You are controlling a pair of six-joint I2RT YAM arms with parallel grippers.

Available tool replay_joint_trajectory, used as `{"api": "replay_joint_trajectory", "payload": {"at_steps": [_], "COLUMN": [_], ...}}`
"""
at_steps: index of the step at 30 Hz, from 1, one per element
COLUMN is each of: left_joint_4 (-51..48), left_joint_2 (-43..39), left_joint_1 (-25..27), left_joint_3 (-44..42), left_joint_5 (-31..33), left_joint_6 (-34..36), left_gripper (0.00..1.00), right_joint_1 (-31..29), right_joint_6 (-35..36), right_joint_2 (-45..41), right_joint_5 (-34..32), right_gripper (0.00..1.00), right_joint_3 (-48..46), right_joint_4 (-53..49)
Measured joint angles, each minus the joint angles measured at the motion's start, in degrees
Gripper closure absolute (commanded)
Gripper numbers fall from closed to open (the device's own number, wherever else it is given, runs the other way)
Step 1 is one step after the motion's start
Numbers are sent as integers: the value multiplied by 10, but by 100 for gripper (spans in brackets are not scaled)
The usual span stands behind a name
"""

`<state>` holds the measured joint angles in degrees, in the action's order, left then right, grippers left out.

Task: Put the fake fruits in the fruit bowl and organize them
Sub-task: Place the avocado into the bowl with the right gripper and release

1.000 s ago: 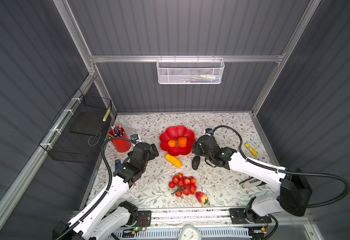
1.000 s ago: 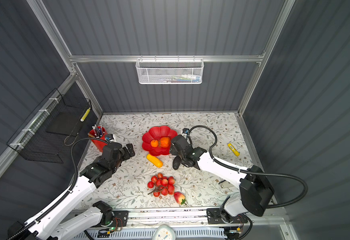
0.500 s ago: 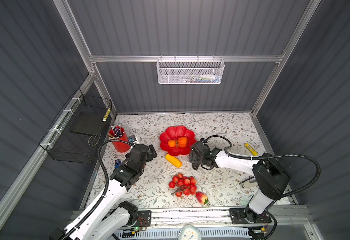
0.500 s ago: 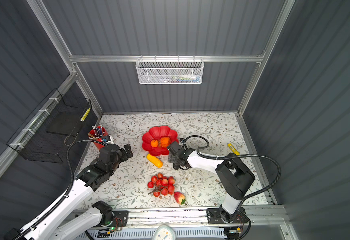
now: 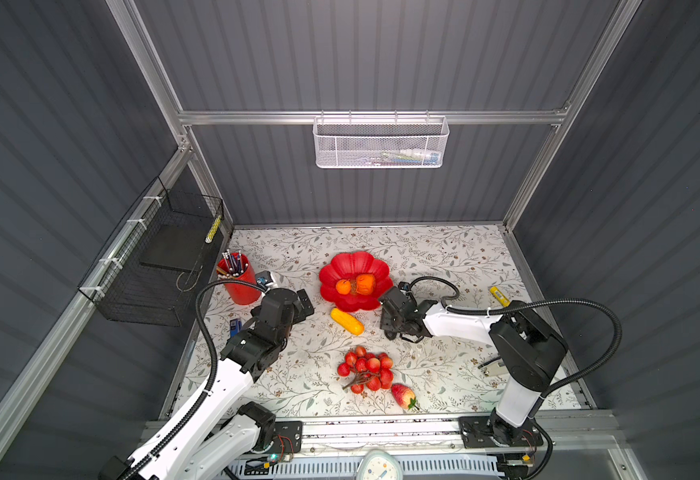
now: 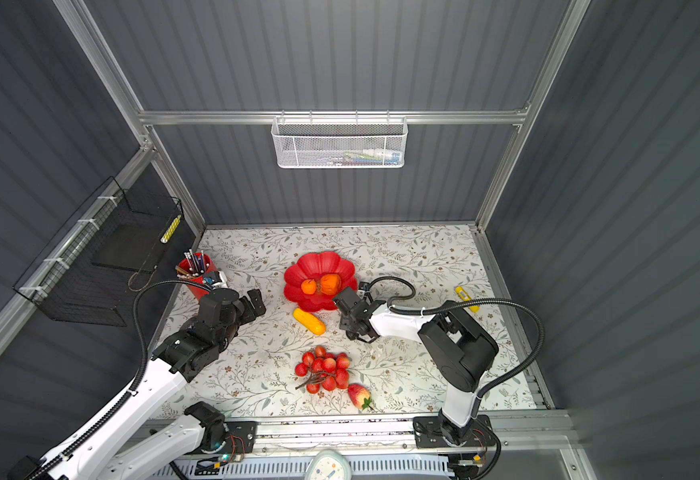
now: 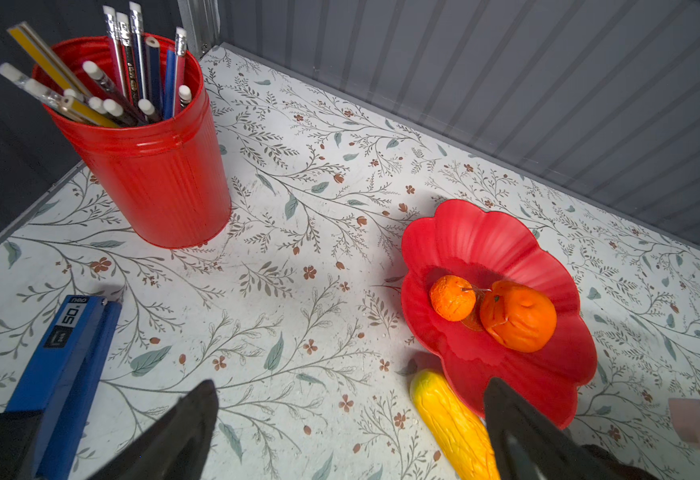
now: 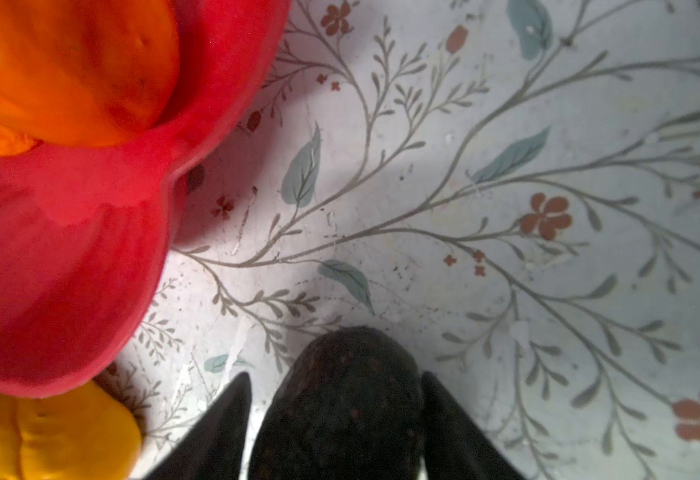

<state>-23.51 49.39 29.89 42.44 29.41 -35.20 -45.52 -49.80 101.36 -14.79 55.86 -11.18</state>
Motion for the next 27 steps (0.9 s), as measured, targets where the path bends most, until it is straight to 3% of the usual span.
{"api": "replay_joint_trajectory", "payload": {"at_steps": [5, 12, 15, 22, 27], "left_joint_4": [-1, -1, -1, -5, -9], "left_joint_2": [0, 0, 0, 1, -2], "left_joint_1": [0, 0, 0, 0, 0], "left_joint_3": [-4, -5, -6, -10, -13], "left_joint_5": [1, 0, 0, -5, -12], "left_joint_6": [0, 0, 0, -11, -19], "left_gripper": [0, 0, 0, 0, 0], "right_joint_1": [1, 7, 13, 34, 56], "right_joint_6": [9, 52, 94, 177, 206], "right_joint_2": [-30, -118, -132, -46, 38], "right_joint_5": [-9, -35, -44, -37, -17], "right_gripper": [57, 58, 57, 55, 54], "right_joint_3": [-31, -31, 9, 154, 208], "right_joint_4": [12, 6, -7, -5, -7]}}
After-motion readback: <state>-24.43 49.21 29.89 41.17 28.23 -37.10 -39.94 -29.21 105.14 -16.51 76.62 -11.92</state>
